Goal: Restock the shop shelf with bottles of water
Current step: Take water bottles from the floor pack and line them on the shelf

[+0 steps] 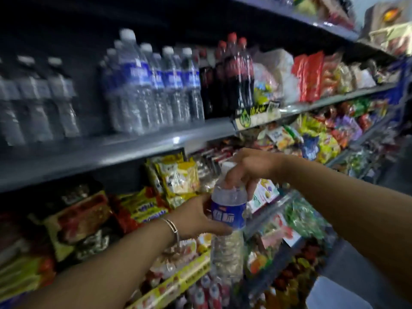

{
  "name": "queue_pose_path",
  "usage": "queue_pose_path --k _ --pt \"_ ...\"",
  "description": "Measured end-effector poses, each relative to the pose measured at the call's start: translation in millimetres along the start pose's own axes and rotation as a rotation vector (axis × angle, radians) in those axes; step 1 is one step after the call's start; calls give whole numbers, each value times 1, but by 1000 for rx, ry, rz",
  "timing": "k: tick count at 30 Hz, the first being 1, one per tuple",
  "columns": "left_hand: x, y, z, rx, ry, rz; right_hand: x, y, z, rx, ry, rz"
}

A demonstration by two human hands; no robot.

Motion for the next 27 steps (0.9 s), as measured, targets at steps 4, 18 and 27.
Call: queue_pose_path --k 4,18,27 --pt "72 9 -53 206 0 76 -55 -12 -52 134 -86 -165" --pt "193 -39 -178 708 -66 181 -137 -116 -158 151 -118 -402" --pt "147 -39 -228 1251 -351 115 -127 -205 -144 115 -241 -436"
Point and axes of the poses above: each hand's wrist, its own y-axis away from the middle knuckle, its own z-axis out of the palm, x = y × z, the point moved 2 cm from there along -y, towards the middle knuckle, and after that the axes turned 9 degrees about -z, right-handed, at the moved point
